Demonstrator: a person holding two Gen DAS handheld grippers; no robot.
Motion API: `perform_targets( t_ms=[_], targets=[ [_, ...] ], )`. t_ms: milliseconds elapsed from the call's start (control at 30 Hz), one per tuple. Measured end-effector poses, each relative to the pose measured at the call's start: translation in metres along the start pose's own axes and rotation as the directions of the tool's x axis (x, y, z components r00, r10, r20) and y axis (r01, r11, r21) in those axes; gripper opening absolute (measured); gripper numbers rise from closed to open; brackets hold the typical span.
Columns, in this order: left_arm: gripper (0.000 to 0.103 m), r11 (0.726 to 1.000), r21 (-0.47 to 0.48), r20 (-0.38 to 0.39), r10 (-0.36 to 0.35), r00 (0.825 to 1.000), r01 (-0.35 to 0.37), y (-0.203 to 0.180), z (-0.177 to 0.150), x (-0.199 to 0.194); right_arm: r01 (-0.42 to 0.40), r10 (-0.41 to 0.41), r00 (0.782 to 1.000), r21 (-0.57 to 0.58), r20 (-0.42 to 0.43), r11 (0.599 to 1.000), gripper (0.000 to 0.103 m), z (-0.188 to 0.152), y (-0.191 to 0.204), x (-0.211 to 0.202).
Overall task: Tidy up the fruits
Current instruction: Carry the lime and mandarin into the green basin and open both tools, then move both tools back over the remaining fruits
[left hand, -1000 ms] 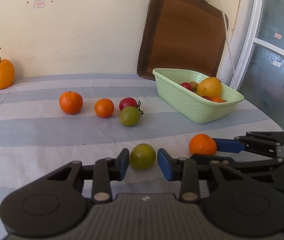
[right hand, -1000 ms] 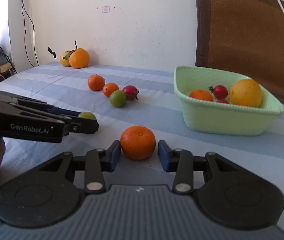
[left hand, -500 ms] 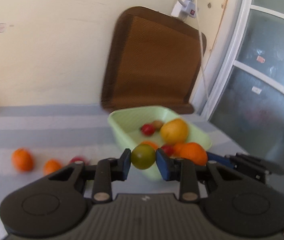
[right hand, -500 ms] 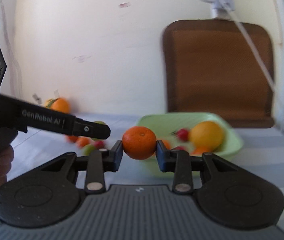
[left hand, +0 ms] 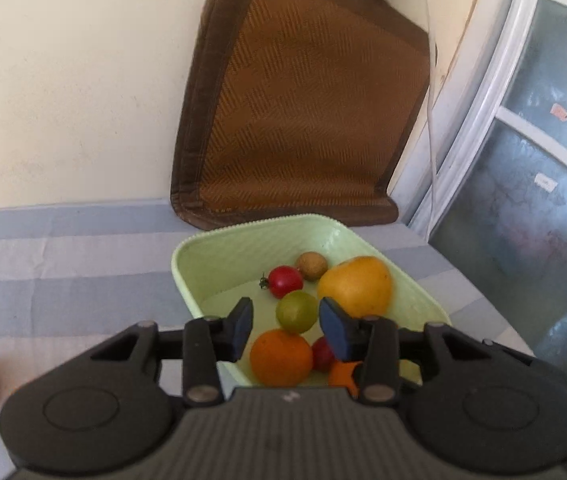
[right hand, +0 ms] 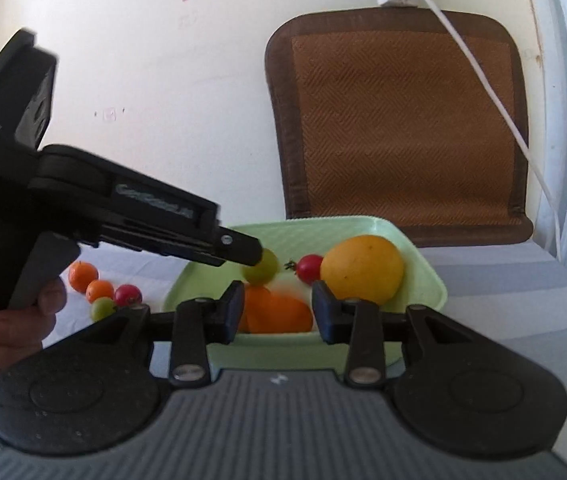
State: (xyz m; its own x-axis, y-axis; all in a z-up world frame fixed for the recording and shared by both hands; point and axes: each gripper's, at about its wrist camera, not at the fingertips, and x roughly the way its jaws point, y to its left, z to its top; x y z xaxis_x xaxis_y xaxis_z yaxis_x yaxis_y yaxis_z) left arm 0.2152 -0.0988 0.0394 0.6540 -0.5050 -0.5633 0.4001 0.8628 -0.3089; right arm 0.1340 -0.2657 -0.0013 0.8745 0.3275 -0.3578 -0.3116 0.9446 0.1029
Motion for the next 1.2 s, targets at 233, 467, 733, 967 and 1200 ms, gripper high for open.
perform_targets(
  t_ms=[233, 467, 733, 967, 1200],
  targets=[
    [0.038, 0.998, -0.062, 0.153, 0.041, 0.987, -0.032, 0.041, -0.001, -0.082, -0.001, -0.002, 0.998, 0.050, 0.059, 0.999, 0.040, 0.004, -0.005, -0.010],
    [0.038, 0.978, -0.134, 0.151, 0.177, 0.973, -0.157, 0.094, -0.039, -0.132, -0.094, 0.089, 0.988, 0.036, 0.125, 0.995, 0.040, 0.012, 0.020, -0.027],
    [0.038, 0.959, -0.257, 0.115, 0.153, 0.981, -0.120, 0.130, -0.079, -0.131, -0.220, 0.209, 0.973, -0.121, -0.101, 0.968, 0.040, 0.003, 0.103, 0.021],
    [0.038, 0.970, -0.223, 0.115, 0.125, 0.985, -0.097, 0.129, -0.076, -0.124, -0.188, 0.154, 0.959, -0.129, -0.240, 0.974, 0.040, -0.003, 0.126, 0.073],
    [0.038, 0.984, -0.130, 0.097, 0.138, 0.986, -0.124, 0.108, -0.063, -0.099, -0.202, 0.168, 0.953, -0.118, -0.253, 0.972, 0.029, -0.008, 0.124, 0.066]
  ],
)
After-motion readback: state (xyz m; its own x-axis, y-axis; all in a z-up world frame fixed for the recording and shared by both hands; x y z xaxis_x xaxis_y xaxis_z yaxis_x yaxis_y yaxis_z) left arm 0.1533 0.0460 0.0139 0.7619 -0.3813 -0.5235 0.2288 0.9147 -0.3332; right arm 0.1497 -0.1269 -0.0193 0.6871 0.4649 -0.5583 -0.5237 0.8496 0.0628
